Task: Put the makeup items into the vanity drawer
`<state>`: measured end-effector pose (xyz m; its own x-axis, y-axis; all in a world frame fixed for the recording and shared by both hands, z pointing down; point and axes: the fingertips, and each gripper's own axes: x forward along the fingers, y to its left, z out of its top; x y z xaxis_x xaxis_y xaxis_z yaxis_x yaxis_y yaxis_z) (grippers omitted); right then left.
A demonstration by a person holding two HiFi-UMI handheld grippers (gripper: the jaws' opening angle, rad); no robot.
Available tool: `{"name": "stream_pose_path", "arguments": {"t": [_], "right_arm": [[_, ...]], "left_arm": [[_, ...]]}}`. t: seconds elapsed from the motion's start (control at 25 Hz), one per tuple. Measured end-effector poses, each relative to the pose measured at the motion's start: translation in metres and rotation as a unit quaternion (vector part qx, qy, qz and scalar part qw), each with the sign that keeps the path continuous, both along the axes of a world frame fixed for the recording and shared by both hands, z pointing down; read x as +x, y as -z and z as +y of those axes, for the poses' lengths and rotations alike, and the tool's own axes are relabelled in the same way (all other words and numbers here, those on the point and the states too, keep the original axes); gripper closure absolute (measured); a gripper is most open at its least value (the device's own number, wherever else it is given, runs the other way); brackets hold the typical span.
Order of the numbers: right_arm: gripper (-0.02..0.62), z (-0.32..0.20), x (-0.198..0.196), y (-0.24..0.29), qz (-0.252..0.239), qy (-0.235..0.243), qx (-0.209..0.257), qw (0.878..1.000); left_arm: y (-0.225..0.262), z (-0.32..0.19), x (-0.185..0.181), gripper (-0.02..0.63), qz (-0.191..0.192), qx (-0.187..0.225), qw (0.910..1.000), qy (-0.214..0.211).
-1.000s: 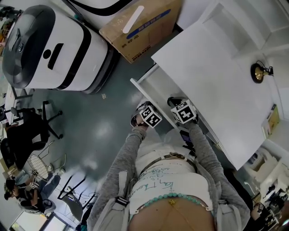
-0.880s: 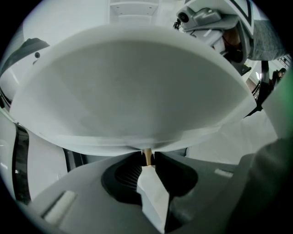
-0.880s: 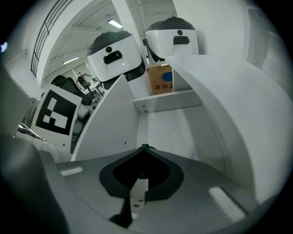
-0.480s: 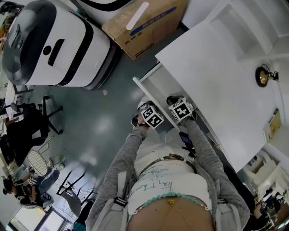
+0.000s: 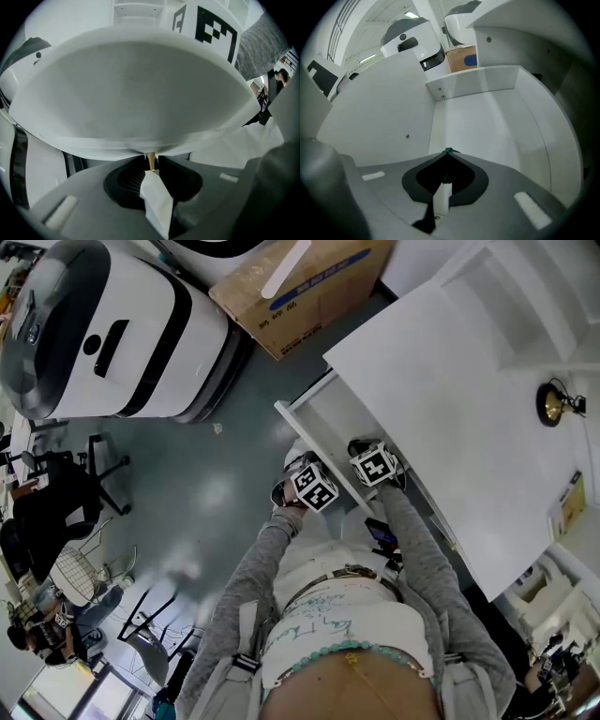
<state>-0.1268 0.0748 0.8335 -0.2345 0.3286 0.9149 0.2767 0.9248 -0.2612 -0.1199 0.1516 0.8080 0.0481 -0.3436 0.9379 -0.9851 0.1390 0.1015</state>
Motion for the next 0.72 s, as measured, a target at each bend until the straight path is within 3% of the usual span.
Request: {"name": "stream_pose_path", "arguments": {"t": [0.4,0.72], "right_arm": [[0.569,-0.003,-0.001,-0.019,0.009,-0.03,-0.001,1.0],[0.569,0.002,0.0,-0.025,0.02,-0.018,0.013,1.0]], "left_arm": [[0.0,-0.001,0.0,0.517,0.004,0.003,1.0,-0.002],[0.0,-0.002,0.001,0.517,0.006,0.005,1.0,-0.005]]}}
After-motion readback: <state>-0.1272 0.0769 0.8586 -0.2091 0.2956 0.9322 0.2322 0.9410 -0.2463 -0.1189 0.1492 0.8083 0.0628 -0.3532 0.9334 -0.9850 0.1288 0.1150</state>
